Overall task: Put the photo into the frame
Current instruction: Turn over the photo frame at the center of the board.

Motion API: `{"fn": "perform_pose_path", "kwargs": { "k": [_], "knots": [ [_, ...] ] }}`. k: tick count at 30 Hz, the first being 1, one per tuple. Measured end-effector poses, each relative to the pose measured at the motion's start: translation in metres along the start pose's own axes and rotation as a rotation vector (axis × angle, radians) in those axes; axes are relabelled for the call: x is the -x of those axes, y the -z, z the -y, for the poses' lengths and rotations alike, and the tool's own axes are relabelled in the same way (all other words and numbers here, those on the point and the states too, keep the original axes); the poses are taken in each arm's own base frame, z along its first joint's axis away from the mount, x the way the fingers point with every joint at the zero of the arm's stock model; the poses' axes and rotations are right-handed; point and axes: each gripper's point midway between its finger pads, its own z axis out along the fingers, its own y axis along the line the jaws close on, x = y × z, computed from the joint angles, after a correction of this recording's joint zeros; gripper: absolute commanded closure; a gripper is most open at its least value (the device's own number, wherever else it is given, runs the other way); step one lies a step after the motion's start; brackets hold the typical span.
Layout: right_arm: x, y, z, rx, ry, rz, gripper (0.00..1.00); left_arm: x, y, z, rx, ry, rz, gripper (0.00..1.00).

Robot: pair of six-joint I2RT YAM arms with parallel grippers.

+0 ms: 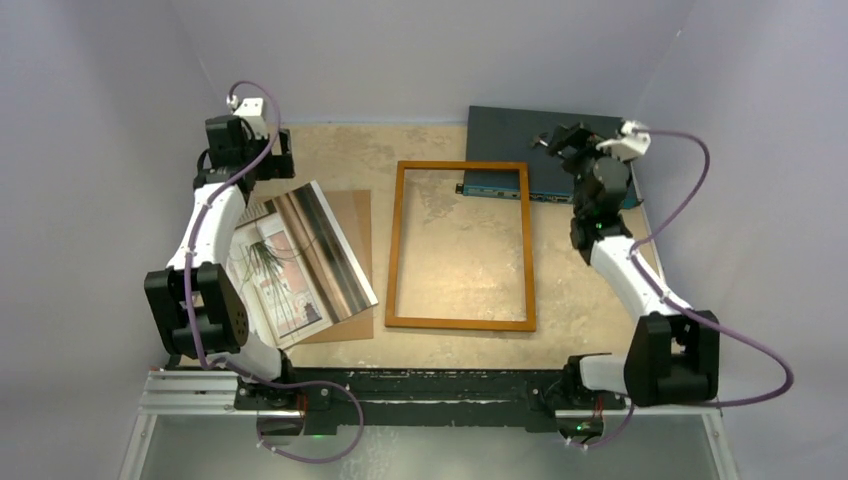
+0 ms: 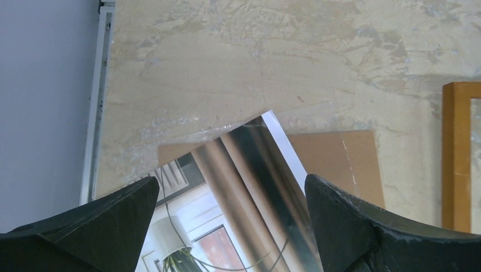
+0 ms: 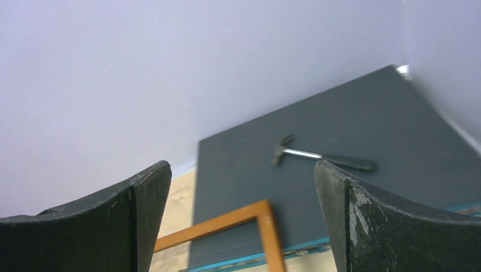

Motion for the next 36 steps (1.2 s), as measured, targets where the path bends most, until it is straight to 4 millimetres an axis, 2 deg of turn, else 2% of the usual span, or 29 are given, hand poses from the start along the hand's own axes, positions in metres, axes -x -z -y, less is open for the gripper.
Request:
{"fn": "perform_pose_path", "kwargs": {
  "k": [3, 4, 6, 8, 10, 13, 15, 18, 21, 25, 29, 36],
  "knots": [
    [-0.009, -0.016, -0.039, 0.094, -0.032, -0.124, 0.01, 0.013, 0.012, 0.001, -0.011, -0.018, -0.038, 0.0],
    [-0.018, -0.017, -0.051, 0.11, -0.03, -0.163, 0.01, 0.016, 0.015, 0.0, -0.011, -0.026, -0.046, 0.0],
    [-0.053, -0.006, -0.089, 0.163, -0.006, -0.28, 0.01, 0.014, 0.022, -0.004, -0.007, -0.044, -0.079, 0.01],
    [-0.098, 0.021, -0.14, 0.248, 0.034, -0.418, 0.01, 0.003, 0.026, -0.01, 0.0, -0.055, -0.127, 0.01],
    [-0.14, 0.056, -0.183, 0.32, 0.087, -0.54, 0.03, -0.014, 0.031, -0.02, 0.01, -0.058, -0.198, 0.02],
    [-0.191, 0.111, -0.221, 0.382, 0.183, -0.669, 0.07, -0.036, 0.038, -0.034, 0.026, -0.054, -0.279, 0.04],
    [-0.22, 0.145, -0.236, 0.403, 0.255, -0.733, 0.09, -0.049, 0.043, -0.042, 0.033, -0.053, -0.325, 0.04],
    [-0.257, 0.185, -0.246, 0.405, 0.347, -0.809, 0.12, -0.064, 0.048, -0.046, 0.032, -0.057, -0.375, 0.05],
    [-0.29, 0.203, -0.244, 0.357, 0.429, -0.853, 0.15, -0.077, 0.052, -0.042, 0.01, -0.061, -0.414, 0.06],
    [-0.317, 0.206, -0.228, 0.282, 0.505, -0.876, 0.19, -0.084, 0.058, -0.037, -0.014, -0.061, -0.439, 0.07],
    [-0.333, 0.203, -0.218, 0.234, 0.547, -0.879, 0.23, -0.084, 0.062, -0.035, -0.022, -0.06, -0.436, 0.08],
    [-0.353, 0.194, -0.228, 0.218, 0.553, -0.871, 0.29, -0.085, 0.068, -0.031, -0.036, -0.056, -0.435, 0.08]
  ]
}}
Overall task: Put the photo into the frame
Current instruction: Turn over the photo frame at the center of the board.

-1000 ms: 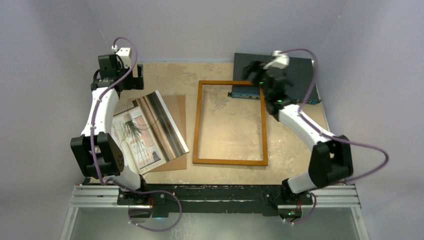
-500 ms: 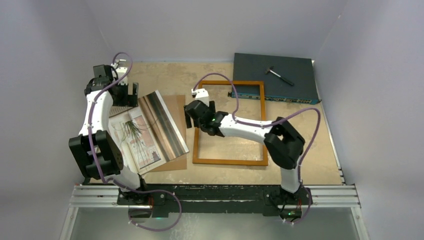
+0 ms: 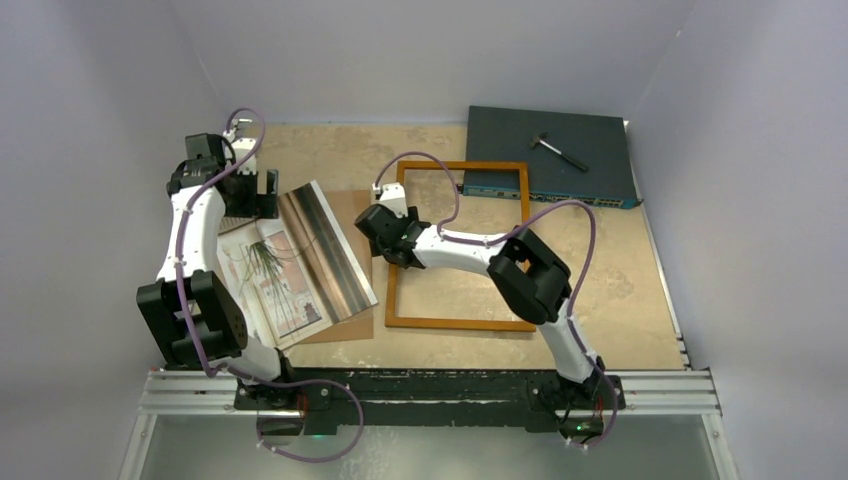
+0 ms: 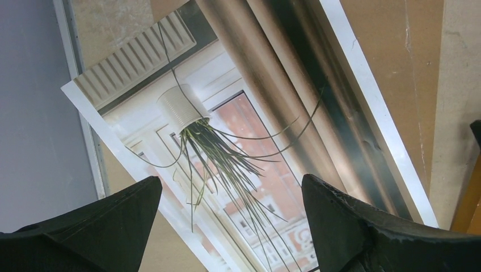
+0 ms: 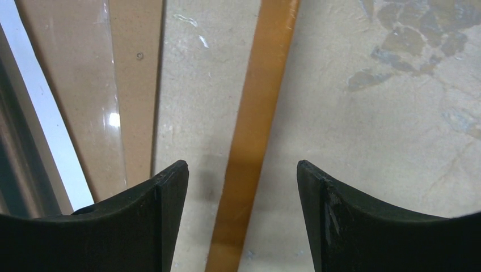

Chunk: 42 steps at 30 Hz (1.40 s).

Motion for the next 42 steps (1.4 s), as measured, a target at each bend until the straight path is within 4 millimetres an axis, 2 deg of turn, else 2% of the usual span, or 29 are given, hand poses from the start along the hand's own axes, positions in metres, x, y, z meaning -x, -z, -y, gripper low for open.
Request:
{"fn": "perform_pose_path", "kwargs": {
  "k": [4, 7, 11, 13, 14, 16, 20, 23, 26, 28, 31, 34, 36, 39, 42],
  "knots": [
    [-0.003, -0.011, -0.007, -0.003, 0.002, -0.006, 0.37, 0.001, 0.002, 0.002, -0.007, 0.0, 0.006, 0.08],
    [-0.008, -0.018, -0.01, -0.013, 0.002, -0.013, 0.47, 0.001, 0.003, 0.003, -0.01, -0.001, 0.01, 0.08],
    [-0.01, -0.022, -0.009, -0.034, 0.001, -0.016, 0.72, 0.002, 0.005, 0.004, -0.019, -0.001, 0.016, 0.08],
    [-0.006, -0.02, -0.009, -0.037, 0.001, -0.015, 0.92, 0.003, 0.005, 0.005, -0.024, -0.001, 0.019, 0.08],
    [-0.002, -0.019, -0.009, -0.045, -0.028, -0.01, 0.99, 0.003, 0.006, 0.006, -0.026, -0.001, 0.02, 0.08],
    [0.004, -0.015, -0.011, -0.034, 0.002, -0.012, 1.0, 0.003, 0.007, 0.007, -0.033, -0.002, 0.023, 0.08],
    [0.031, 0.001, -0.026, 0.023, -0.047, 0.012, 1.0, 0.003, 0.008, 0.011, -0.052, 0.006, 0.025, 0.1],
    [0.059, 0.026, -0.035, 0.094, -0.086, 0.034, 1.0, 0.003, 0.008, 0.016, -0.077, 0.012, 0.026, 0.11],
    [0.102, 0.063, -0.043, 0.172, -0.134, 0.085, 1.0, 0.003, 0.009, 0.024, -0.117, 0.028, 0.028, 0.12],
    [0.138, 0.095, -0.046, 0.253, -0.186, 0.13, 1.0, 0.003, 0.01, 0.031, -0.157, 0.04, 0.029, 0.11],
    [0.182, 0.146, -0.044, 0.398, -0.266, 0.179, 1.0, 0.005, 0.012, 0.041, -0.21, 0.056, 0.039, 0.1],
    [0.226, 0.195, -0.026, 0.561, -0.376, 0.23, 1.0, 0.01, 0.016, 0.056, -0.287, 0.077, 0.071, 0.09],
    [0.246, 0.216, -0.013, 0.64, -0.43, 0.263, 1.0, 0.014, 0.021, 0.066, -0.343, 0.091, 0.098, 0.09],
    [0.269, 0.239, 0.002, 0.738, -0.489, 0.303, 1.0, 0.017, 0.025, 0.088, -0.439, 0.119, 0.138, 0.02],
    [0.275, 0.255, -0.005, 0.854, -0.516, 0.307, 1.0, 0.018, 0.024, 0.113, -0.516, 0.121, 0.162, 0.0]
  ]
}}
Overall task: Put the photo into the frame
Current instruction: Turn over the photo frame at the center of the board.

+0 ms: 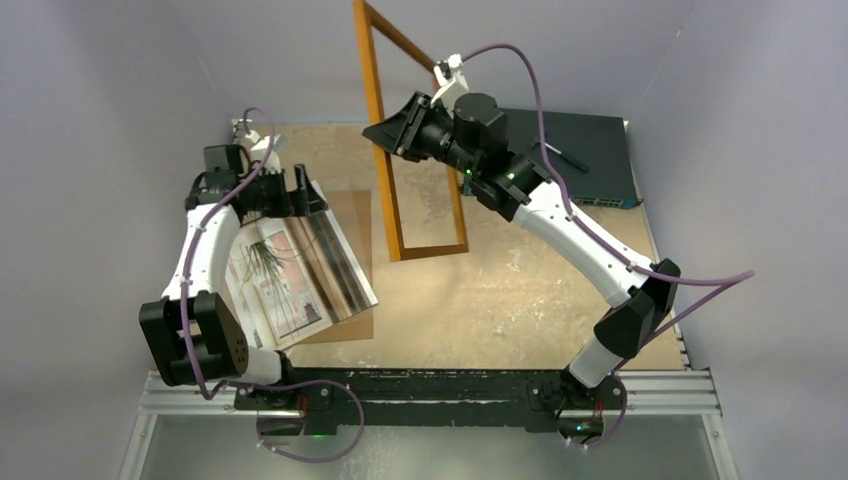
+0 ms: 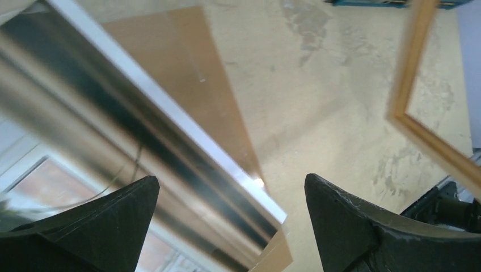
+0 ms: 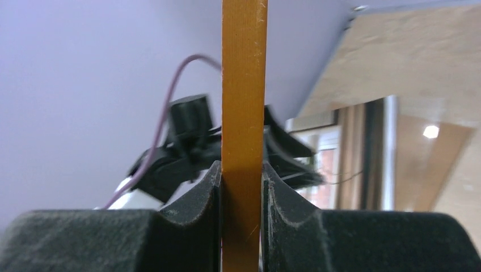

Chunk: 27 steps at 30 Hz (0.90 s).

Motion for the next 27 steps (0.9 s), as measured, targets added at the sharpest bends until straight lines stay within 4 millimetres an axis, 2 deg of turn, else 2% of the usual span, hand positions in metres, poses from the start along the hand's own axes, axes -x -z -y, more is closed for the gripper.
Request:
{"fn": "perform_pose_path", "kwargs": {
  "k": [4, 6, 8, 10, 12, 18, 21, 27],
  "knots": [
    [-0.023, 0.001, -0.024, 0.163, -0.087, -0.088, 1.0, -0.004, -0.025, 0.044, -0.112, -0.034, 0.005, 0.0],
    [-0.032, 0.003, -0.032, 0.215, -0.126, -0.132, 1.0, 0.0, -0.031, 0.064, -0.17, -0.043, 0.018, 0.01],
    [-0.036, 0.005, -0.043, 0.269, -0.166, -0.163, 1.0, 0.01, -0.034, 0.076, -0.211, -0.039, 0.049, 0.01],
    [-0.036, 0.008, -0.053, 0.33, -0.2, -0.175, 1.0, 0.019, -0.036, 0.078, -0.23, -0.026, 0.082, 0.01],
    [-0.036, 0.011, -0.061, 0.383, -0.231, -0.175, 1.0, 0.019, -0.041, 0.076, -0.236, -0.011, 0.094, 0.01],
    [-0.045, 0.013, -0.059, 0.462, -0.362, -0.181, 1.0, -0.01, -0.056, 0.068, -0.259, 0.086, 0.069, 0.01],
    [-0.043, 0.013, -0.062, 0.488, -0.421, -0.179, 1.0, -0.023, -0.062, 0.066, -0.264, 0.135, 0.054, 0.02],
    [-0.03, 0.021, -0.078, 0.57, -0.452, -0.15, 1.0, -0.018, -0.064, 0.063, -0.252, 0.132, 0.083, 0.06]
  ]
}}
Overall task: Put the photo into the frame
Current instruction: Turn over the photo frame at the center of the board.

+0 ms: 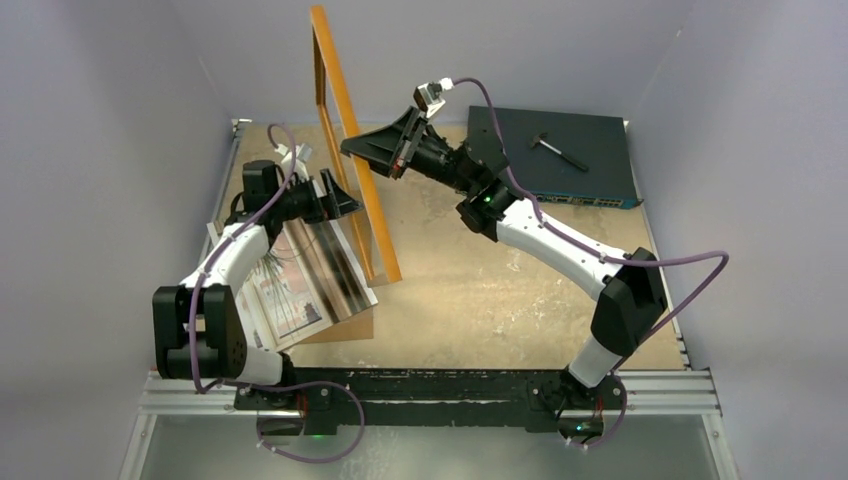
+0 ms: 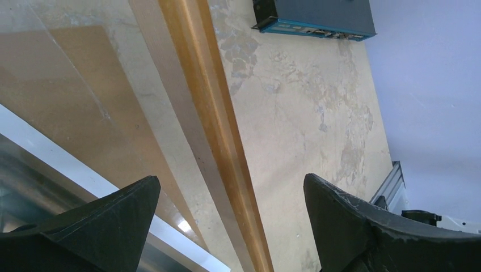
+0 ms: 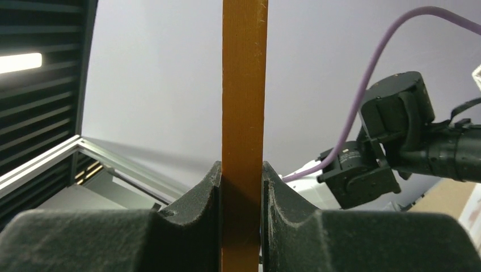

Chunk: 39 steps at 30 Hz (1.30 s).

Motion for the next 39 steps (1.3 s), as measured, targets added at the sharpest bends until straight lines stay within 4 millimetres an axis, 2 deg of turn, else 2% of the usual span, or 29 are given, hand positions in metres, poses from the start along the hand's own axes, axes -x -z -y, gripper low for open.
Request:
{"fn": "perform_pose_path", "kwargs": {
  "k": [7, 10, 12, 16, 19, 20, 21, 25, 28, 32, 34, 37, 39],
  "knots": [
    [0.001, 0.001, -0.015, 0.067, -0.028, 0.008, 1.0, -0.004, -0.007, -0.009, 0.005, 0.025, 0.007, 0.22],
    [0.0, 0.003, -0.015, 0.082, -0.04, 0.009, 1.0, -0.004, -0.01, -0.011, 0.001, 0.036, 0.008, 0.31],
    [-0.001, 0.005, -0.012, 0.083, -0.052, 0.008, 1.0, -0.004, -0.011, -0.01, -0.006, 0.038, 0.014, 0.41],
    [-0.004, 0.006, -0.006, 0.074, -0.07, 0.0, 1.0, -0.003, -0.011, -0.008, -0.019, 0.037, 0.018, 0.71],
    [-0.006, 0.008, -0.006, 0.072, -0.061, -0.016, 1.0, -0.004, -0.009, -0.013, 0.003, 0.059, 0.015, 0.88],
    [-0.007, 0.008, -0.005, 0.069, -0.055, -0.021, 0.93, -0.004, -0.008, -0.015, 0.01, 0.081, 0.016, 0.92],
    [-0.008, 0.01, -0.003, 0.062, -0.05, -0.028, 0.8, -0.004, -0.007, -0.017, 0.019, 0.099, 0.013, 0.95],
    [-0.006, 0.015, 0.012, 0.01, -0.041, -0.048, 0.55, -0.012, -0.003, -0.032, 0.083, 0.103, -0.006, 1.0],
    [0.011, 0.026, 0.029, -0.076, -0.001, -0.021, 0.48, -0.012, 0.005, -0.051, 0.16, 0.089, 0.0, 1.0],
    [0.036, 0.048, 0.064, -0.242, 0.04, 0.017, 0.48, -0.006, 0.02, -0.068, 0.243, 0.054, 0.029, 1.0],
    [0.046, 0.059, 0.082, -0.323, 0.062, 0.036, 0.52, -0.003, 0.027, -0.073, 0.28, 0.04, 0.041, 1.0],
    [0.053, 0.071, 0.102, -0.419, 0.11, 0.046, 0.61, -0.007, 0.034, -0.079, 0.325, 0.033, 0.03, 1.0],
    [0.053, 0.074, 0.107, -0.449, 0.133, 0.04, 0.63, -0.014, 0.036, -0.082, 0.343, 0.041, 0.006, 1.0]
  ]
}}
